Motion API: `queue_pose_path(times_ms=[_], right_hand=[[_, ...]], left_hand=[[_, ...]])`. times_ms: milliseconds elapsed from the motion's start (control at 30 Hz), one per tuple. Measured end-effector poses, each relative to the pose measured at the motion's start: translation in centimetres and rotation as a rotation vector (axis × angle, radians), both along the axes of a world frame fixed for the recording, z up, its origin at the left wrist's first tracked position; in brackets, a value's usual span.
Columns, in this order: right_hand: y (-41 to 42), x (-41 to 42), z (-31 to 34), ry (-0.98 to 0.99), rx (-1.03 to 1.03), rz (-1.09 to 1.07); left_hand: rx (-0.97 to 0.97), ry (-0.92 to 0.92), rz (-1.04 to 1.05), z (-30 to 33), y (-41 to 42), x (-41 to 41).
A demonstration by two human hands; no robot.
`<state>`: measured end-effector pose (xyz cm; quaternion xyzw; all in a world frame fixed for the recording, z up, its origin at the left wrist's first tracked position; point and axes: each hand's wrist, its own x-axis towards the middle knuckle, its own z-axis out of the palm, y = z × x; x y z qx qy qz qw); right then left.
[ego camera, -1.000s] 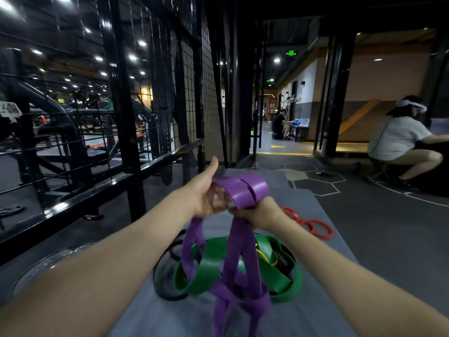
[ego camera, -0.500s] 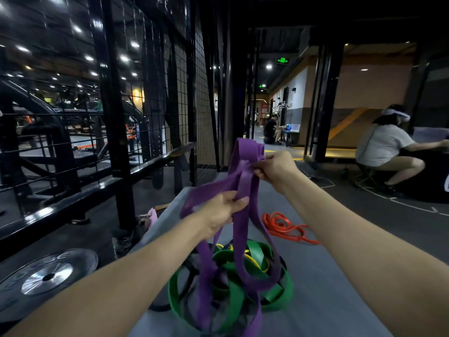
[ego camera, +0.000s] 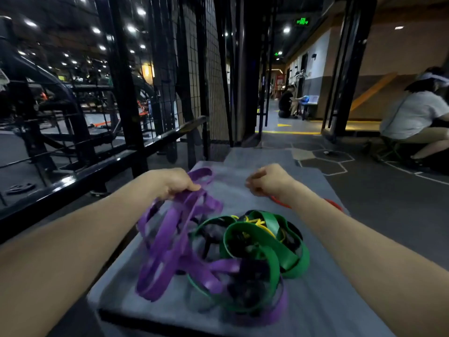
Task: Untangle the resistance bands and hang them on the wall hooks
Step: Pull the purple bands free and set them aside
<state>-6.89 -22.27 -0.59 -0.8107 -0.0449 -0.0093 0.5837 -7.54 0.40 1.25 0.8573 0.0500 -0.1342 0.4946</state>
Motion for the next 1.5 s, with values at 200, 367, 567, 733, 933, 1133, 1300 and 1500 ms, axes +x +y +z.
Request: queue_pose_path(times_ms=[200,367,567,733,933,1133,1300,1500], right_hand=[[1.1,-1.1,-7.7,-0.013,-0.597,0.183],[5.4,-3.7,-12.1,-0.109,-0.747,0.355],[10.3,-4.5,-16.1,-0.144,-1.033,0.402],[11.8,-5.7,-17.5,-0.156,-1.149,0.317],[12.3,-6.1,-15.9,-0.089,-1.175,0.255],[10.1,-3.2,-11.6,-0.020,-0.759,0.147],[9.3,-1.2,-5.2,0.087,-0.068,0.136],[10.1,1.8,2.6,-0.087,0.272,0.063]], left_hand=[[0.230,-0.100,0.037,-7.2,2.3,-0.2],[0.268,-0.168,0.055,-11.5,3.6,-2.1],[0.009,-0.108,0.150,-15.8,7.7,-3.9],[-0.094,-0.055,0.147,-17.4,8.1,-5.5],[-0.033,-0.130,0.120,-17.3,6.9,-6.4],[-0.048,-0.266,0.160,-14.5,6.8,-5.3],[-0.108,-0.456,0.158,-7.5,5.2,-4.3],[-0.085,-0.550,0.126,0.2,5.1,1.2]])
